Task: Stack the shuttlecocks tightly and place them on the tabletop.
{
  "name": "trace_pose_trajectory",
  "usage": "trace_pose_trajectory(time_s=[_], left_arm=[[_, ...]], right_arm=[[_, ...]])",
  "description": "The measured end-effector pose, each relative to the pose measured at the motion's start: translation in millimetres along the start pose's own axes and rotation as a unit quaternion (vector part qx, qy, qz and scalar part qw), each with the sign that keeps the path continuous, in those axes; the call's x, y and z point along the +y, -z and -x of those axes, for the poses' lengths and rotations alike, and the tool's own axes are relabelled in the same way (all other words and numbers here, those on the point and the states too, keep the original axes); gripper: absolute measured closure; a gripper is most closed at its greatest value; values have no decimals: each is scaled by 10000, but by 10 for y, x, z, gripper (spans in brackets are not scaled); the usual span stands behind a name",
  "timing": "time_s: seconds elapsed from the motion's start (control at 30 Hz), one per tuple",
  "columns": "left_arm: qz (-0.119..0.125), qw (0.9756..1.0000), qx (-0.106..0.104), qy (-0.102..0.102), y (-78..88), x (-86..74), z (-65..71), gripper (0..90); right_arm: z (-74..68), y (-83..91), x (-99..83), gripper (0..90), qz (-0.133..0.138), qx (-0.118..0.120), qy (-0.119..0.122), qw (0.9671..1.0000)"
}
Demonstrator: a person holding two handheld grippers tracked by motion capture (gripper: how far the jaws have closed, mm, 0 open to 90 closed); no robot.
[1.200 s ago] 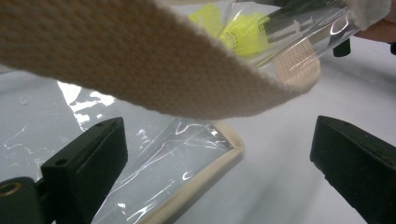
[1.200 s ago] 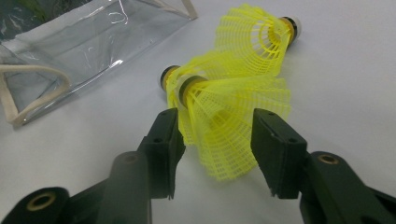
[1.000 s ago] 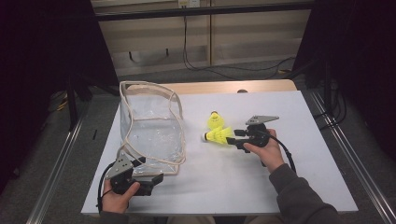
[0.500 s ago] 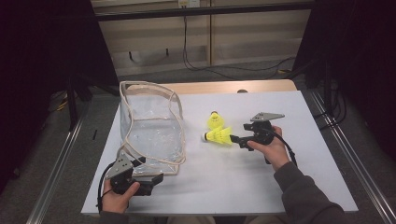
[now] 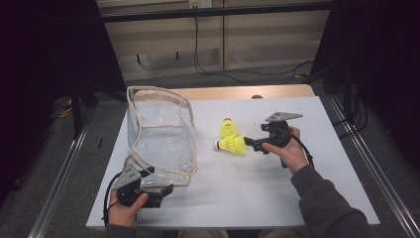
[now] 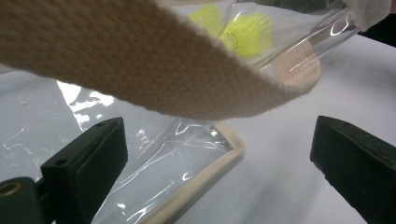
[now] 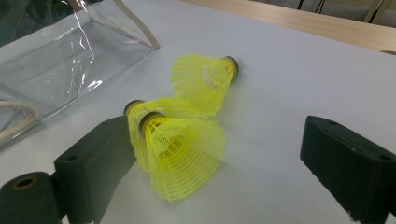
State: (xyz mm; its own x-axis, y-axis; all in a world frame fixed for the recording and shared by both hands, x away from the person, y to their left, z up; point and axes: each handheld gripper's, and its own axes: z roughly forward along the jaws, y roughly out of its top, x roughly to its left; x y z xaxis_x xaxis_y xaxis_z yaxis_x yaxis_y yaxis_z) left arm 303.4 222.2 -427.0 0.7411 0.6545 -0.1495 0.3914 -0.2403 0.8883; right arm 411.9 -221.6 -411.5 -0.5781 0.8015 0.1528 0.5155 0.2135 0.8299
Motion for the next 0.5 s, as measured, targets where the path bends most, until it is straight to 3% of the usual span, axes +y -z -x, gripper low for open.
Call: trace_pose_trajectory(time_s=[0.5], left_arm=[[8,10000,4,7,1,-1,-1,39]], right_arm=[[-3,-124,184,62,-10,-109,39,9999]])
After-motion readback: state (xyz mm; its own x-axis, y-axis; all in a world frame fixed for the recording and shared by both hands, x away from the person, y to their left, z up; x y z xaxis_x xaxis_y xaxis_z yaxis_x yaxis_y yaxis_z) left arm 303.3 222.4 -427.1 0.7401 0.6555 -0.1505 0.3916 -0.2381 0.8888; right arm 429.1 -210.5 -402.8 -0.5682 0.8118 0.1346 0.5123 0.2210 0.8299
